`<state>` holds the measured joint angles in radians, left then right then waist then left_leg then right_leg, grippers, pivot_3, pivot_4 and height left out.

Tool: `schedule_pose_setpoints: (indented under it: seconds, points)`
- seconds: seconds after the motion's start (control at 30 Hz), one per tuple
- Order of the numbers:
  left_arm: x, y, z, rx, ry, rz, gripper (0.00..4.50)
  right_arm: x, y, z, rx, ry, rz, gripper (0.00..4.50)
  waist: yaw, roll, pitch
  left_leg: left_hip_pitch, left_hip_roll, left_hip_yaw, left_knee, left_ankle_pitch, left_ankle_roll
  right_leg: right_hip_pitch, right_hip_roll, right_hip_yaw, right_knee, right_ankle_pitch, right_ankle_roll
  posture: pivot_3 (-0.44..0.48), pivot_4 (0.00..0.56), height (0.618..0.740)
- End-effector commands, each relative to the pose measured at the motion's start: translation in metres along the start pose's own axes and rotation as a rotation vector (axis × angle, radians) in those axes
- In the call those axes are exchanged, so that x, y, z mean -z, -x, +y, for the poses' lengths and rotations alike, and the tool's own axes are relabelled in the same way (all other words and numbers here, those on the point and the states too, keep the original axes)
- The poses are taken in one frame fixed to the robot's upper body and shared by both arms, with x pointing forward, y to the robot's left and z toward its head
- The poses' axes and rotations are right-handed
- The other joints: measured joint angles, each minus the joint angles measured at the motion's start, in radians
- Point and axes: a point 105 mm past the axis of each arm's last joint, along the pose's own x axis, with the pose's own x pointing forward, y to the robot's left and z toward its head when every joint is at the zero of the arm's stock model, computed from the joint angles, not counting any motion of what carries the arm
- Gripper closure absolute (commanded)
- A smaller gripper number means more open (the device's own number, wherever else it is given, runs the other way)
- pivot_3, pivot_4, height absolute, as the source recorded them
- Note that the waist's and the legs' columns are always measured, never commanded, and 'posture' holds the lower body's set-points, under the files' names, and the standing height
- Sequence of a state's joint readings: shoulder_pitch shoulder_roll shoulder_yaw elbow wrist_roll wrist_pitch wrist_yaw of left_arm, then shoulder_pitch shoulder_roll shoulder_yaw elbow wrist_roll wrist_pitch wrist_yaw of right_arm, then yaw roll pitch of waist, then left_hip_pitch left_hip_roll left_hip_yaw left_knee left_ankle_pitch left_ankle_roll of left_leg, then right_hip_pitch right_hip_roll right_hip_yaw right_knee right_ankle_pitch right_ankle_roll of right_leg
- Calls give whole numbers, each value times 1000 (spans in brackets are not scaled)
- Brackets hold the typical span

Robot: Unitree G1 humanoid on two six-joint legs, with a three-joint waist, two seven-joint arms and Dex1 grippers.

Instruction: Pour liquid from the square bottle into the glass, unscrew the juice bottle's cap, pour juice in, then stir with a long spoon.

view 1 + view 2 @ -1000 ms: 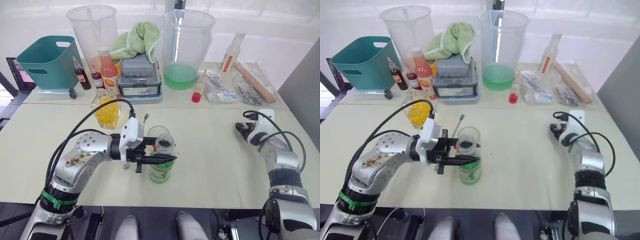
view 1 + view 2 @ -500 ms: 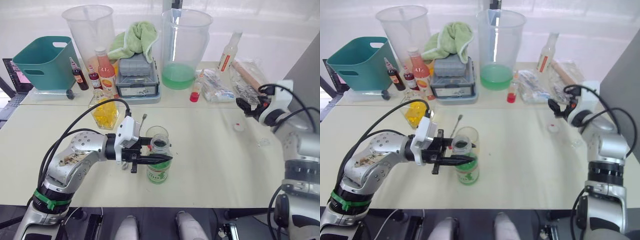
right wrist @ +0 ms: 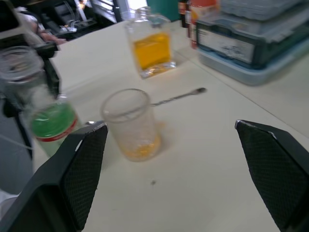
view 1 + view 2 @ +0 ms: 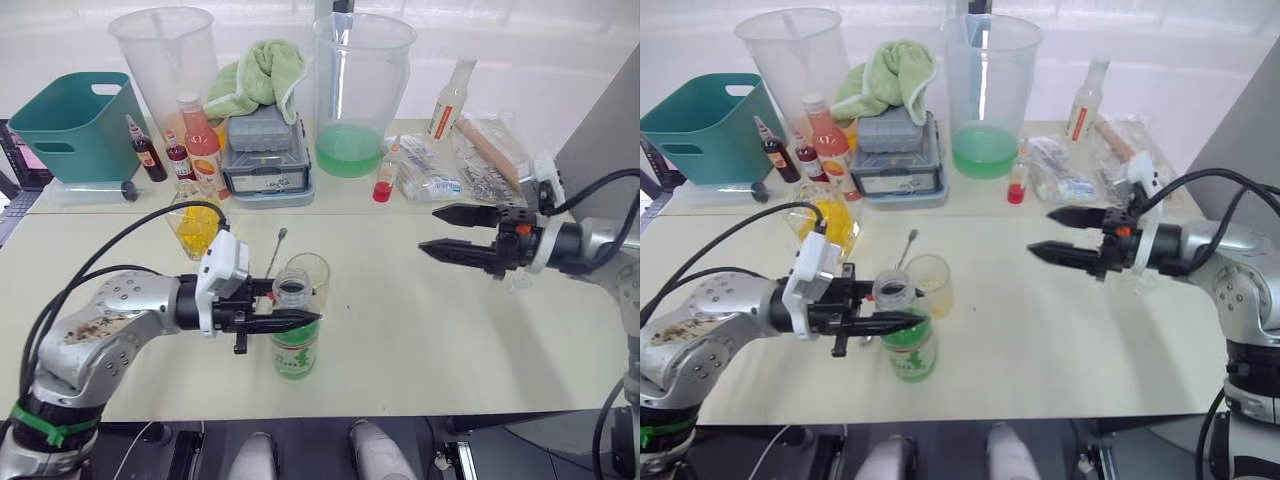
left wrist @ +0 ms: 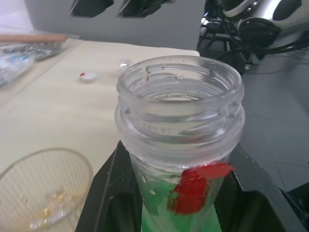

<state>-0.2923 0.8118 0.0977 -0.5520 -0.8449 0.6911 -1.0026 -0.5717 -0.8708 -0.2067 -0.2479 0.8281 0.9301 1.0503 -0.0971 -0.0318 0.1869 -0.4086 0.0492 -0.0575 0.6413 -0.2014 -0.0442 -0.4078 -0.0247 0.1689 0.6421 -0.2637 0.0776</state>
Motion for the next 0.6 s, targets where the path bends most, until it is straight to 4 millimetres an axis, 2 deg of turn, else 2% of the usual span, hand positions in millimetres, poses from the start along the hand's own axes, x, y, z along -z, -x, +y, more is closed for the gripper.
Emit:
schedule_pose_setpoints:
  seconds: [0.03,0.13,0.3,0.37,0.47,0.57,0.6]
  points:
    - [-19,11,-8,-16,-38,-32,3082,-11,-4,14,-61,28,-29,20,3,0,0,0,0,0,0,0,0,0,0,0,0,0,0,0,150,728]
    - [-26,28,-8,-65,-3,-26,3082,-12,-12,16,-95,20,-50,20,3,-1,1,-1,0,0,0,0,0,-1,-1,0,0,0,0,0,150,728]
    - [-43,58,31,-296,-73,-20,3082,-12,-22,13,-91,29,-84,20,7,-1,1,-10,0,0,1,1,-2,-13,0,0,4,0,-1,0,150,728]
    - [-59,66,48,-359,-89,-67,3082,-7,-23,12,-75,25,-92,20,13,-1,1,-11,0,0,1,1,-2,-14,0,0,5,0,-1,0,150,728]
    - [-67,70,66,-401,-104,-74,3082,-3,-24,11,-52,24,-96,20,21,-1,1,-13,0,-1,2,2,-2,-15,0,-1,5,1,-1,0,150,728]
    - [-70,63,80,-404,-147,-104,3082,-2,-24,13,-34,22,-115,20,28,-1,1,-14,-1,0,1,1,-2,-16,-1,-1,4,1,-1,0,150,728]
    - [-71,60,87,-412,-165,-130,3082,-1,-25,13,-32,18,-119,20,30,-1,1,-14,-1,0,1,1,-2,-16,-1,-1,5,4,-6,0,150,728]
